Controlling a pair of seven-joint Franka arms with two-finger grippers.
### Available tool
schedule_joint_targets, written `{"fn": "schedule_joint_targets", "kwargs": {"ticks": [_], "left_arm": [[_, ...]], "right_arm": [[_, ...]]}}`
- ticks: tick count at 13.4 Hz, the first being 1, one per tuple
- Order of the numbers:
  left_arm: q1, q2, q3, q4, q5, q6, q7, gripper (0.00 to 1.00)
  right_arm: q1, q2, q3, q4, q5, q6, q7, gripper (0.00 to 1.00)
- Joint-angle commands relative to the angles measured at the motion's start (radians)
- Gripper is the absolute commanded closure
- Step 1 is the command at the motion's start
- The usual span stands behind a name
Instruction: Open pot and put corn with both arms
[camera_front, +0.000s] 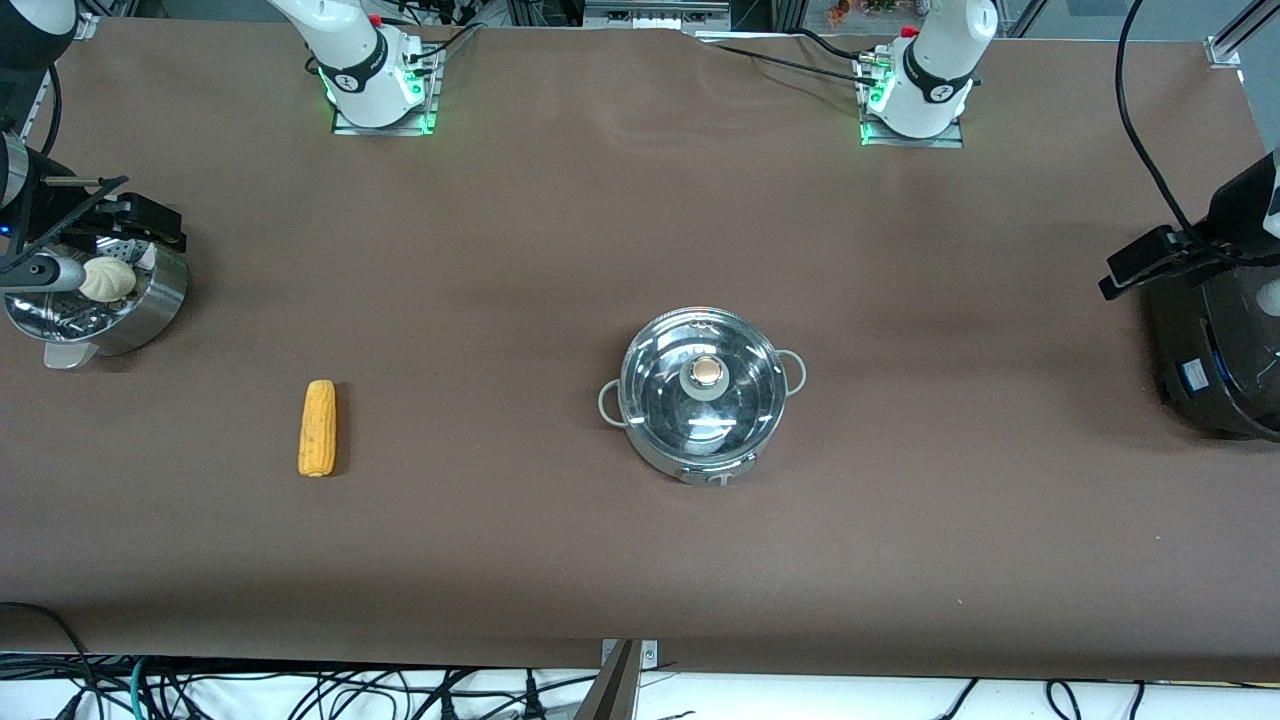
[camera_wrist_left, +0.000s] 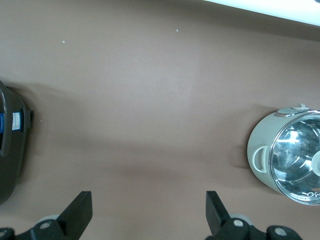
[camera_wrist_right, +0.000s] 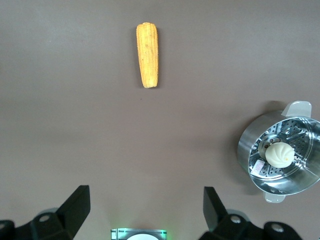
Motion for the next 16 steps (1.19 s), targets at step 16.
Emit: {"fn": "schedule_joint_targets", "kwargs": {"ticks": [16], "left_arm": [[0.007, 0.0, -0.002, -0.003, 0.027, -0.097, 0.171, 0.0]], "right_arm": [[-0.009, 0.01, -0.002, 0.023, 0.012, 0.008, 0.005, 0.0]]}}
